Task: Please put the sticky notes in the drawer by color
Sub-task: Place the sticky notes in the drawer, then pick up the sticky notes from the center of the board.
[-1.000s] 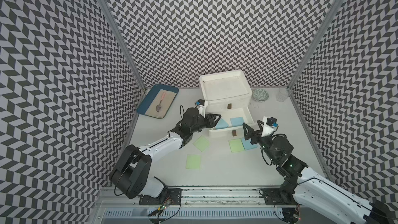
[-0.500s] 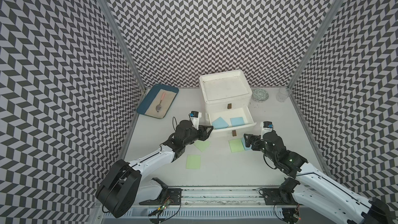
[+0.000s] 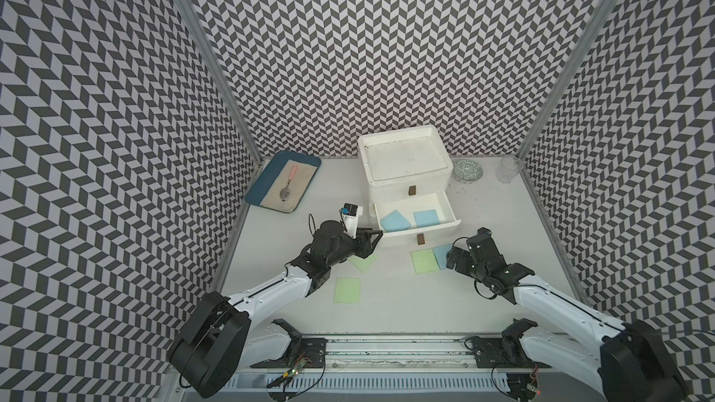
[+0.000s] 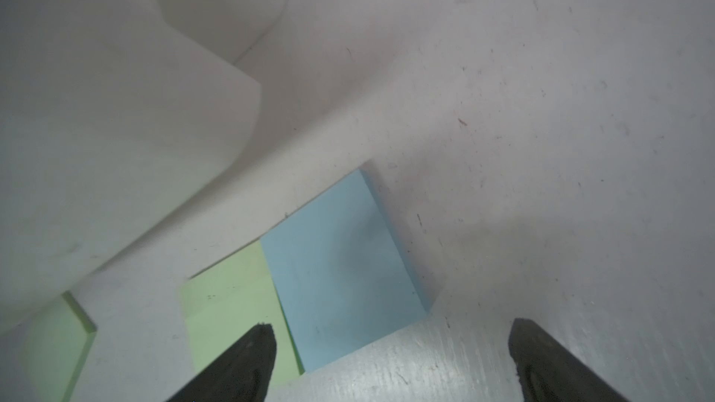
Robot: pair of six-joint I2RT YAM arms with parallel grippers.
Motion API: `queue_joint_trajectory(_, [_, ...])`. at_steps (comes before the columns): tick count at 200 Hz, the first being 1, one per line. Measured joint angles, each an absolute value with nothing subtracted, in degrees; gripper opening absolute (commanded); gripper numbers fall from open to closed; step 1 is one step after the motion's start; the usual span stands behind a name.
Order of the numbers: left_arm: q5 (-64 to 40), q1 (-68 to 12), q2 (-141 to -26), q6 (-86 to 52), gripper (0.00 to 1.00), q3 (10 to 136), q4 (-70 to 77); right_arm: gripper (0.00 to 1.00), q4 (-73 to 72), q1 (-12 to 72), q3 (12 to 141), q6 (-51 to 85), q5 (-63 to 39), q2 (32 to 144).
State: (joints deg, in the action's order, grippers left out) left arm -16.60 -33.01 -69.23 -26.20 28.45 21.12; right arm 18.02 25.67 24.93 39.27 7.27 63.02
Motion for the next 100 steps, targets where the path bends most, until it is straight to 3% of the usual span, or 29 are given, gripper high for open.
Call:
queue_joint_trajectory(52, [-16.6,-33.01,-68.82,-25.41,0.48,28.18,21.39,0.97,19.57,26.15,35.51,33.45,7.07,74.04])
queue_joint_trajectory(100, [-16.6,-33.01,-68.82,-25.3,0.48,28.18,21.41,0.97,21.69,28.36,36.42,32.36,9.72,78.13])
